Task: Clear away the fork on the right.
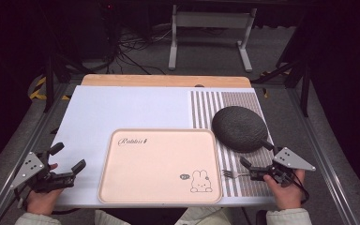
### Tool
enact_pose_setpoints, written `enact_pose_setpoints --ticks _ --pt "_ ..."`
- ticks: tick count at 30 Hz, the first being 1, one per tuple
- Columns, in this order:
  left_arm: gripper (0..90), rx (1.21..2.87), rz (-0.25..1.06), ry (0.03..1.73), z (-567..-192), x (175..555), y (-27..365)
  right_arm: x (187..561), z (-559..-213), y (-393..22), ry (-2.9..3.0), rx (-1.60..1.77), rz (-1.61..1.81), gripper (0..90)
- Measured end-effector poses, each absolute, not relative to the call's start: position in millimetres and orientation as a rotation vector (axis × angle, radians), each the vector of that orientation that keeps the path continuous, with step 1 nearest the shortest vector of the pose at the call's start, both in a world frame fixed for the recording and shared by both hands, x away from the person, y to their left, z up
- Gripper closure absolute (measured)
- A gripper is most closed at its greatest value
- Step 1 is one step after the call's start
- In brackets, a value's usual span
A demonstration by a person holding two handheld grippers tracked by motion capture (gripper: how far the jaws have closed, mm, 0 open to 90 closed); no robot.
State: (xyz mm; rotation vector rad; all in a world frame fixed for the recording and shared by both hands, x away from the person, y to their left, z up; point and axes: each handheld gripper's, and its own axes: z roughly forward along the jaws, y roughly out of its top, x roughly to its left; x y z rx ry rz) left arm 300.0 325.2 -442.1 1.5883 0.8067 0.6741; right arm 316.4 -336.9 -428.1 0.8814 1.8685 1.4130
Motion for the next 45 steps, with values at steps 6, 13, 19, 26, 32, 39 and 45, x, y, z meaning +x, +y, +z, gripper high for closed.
enact_pose_setpoints --ticks 6,13,19,26,32,39,45 --pt "0.0 1.605 0.659 0.813 -441 300 324 316 -425 -338 1.867 0.869 1.420 2.3" --pt "0.0 1.609 0.662 0.811 -440 299 325 317 -425 -340 1.875 0.859 1.449 2.1" --pt "0.0 1.617 0.662 0.808 -440 299 324 318 -416 -344 1.877 0.850 1.437 1.7" --pt "0.0 1.615 0.667 0.811 -440 298 324 322 -395 -348 2.035 0.855 1.340 5.0" --pt "0.0 1.624 0.668 0.809 -440 298 324 327 -395 -356 2.116 0.900 1.338 8.9" --pt "0.0 1.620 0.667 0.809 -440 298 323 329 -394 -356 2.127 0.896 1.359 8.8" --pt "0.0 1.621 0.667 0.811 -440 298 323 334 -388 -349 2.115 0.863 1.399 10.1"
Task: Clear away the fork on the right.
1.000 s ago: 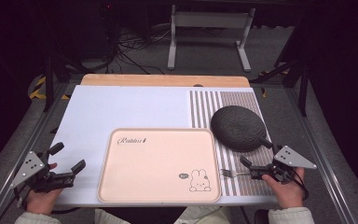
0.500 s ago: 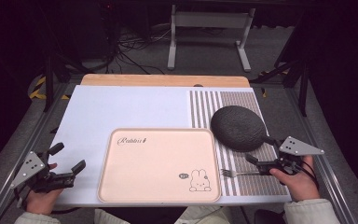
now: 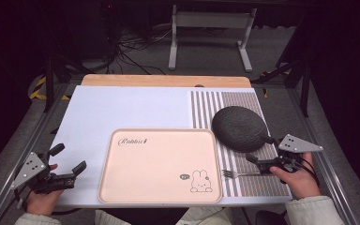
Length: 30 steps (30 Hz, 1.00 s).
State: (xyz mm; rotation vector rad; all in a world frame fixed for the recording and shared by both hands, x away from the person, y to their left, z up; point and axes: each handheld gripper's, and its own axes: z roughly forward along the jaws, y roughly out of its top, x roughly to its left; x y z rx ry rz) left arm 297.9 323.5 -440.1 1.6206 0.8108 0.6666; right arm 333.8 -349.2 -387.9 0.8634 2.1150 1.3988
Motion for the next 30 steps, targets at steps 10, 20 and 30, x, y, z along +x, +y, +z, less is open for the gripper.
enact_pose_setpoints --ticks 10,20,30 --pt "0.0 1.621 0.665 0.803 -439 298 324 345 -342 -337 2.272 0.723 1.198 11.1" --pt "0.0 1.618 0.665 0.805 -440 298 323 355 -334 -334 2.479 0.600 0.926 13.4" --pt "0.0 1.621 0.666 0.806 -440 298 323 360 -334 -329 2.669 0.489 0.757 15.1"
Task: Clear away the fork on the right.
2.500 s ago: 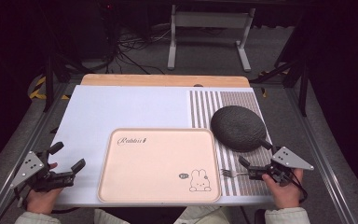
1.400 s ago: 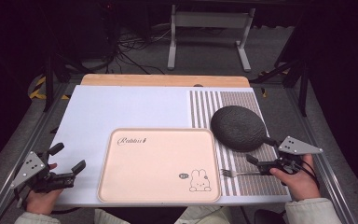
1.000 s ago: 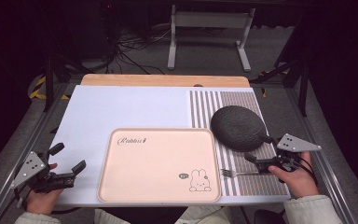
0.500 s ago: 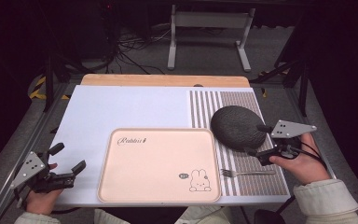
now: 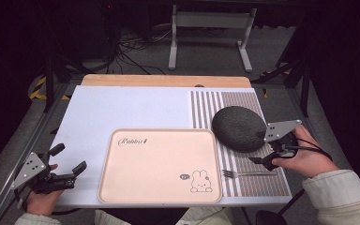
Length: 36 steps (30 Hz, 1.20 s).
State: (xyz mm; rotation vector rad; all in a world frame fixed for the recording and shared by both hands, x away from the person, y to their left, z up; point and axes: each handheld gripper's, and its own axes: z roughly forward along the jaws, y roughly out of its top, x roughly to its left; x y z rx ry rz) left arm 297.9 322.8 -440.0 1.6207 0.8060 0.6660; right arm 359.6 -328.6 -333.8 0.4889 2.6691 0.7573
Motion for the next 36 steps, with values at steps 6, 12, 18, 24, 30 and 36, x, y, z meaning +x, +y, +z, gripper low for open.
enact_pose_setpoints --ticks 6,12,18,24,30,36 --pt "0.0 1.621 0.665 0.805 -440 298 323 364 -339 -325 2.738 0.462 0.641 15.0" --pt "0.0 1.629 0.661 0.804 -440 298 323 365 -342 -324 2.781 0.454 0.576 13.2" --pt "0.0 1.630 0.660 0.806 -440 298 323 364 -349 -324 2.830 0.506 0.559 7.1" --pt "0.0 1.629 0.660 0.805 -440 298 323 364 -358 -322 2.881 0.464 0.434 11.2" --pt "0.0 1.626 0.660 0.807 -440 298 323 363 -373 -319 2.904 0.470 0.435 13.7" --pt "0.0 1.629 0.660 0.807 -440 298 323 361 -390 -315 2.955 0.430 0.380 19.5"
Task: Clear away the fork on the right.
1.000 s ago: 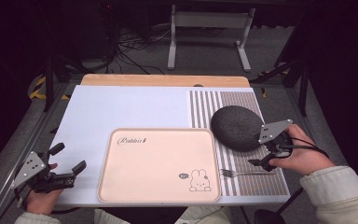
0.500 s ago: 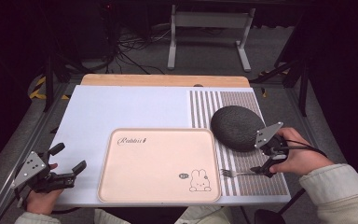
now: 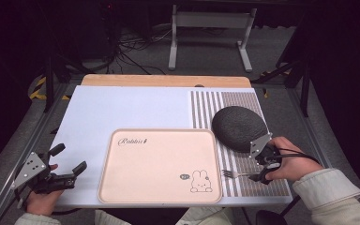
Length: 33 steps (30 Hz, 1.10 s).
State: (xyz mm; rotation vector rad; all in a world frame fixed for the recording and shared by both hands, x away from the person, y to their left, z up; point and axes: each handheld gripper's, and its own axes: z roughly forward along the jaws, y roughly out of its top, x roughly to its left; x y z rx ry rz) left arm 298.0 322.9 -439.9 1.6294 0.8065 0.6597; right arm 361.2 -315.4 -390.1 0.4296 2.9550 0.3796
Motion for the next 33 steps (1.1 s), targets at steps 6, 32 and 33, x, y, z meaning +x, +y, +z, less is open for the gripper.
enact_pose_setpoints --ticks 6,32,33 --pt "0.0 1.626 0.659 0.805 -440 298 323 361 -399 -314 2.981 0.398 0.343 25.0" --pt "0.0 1.631 0.658 0.805 -440 298 323 368 -415 -309 3.070 0.267 0.265 65.7" --pt "0.0 1.631 0.658 0.805 -440 298 323 368 -415 -309 3.072 0.255 0.265 68.8"
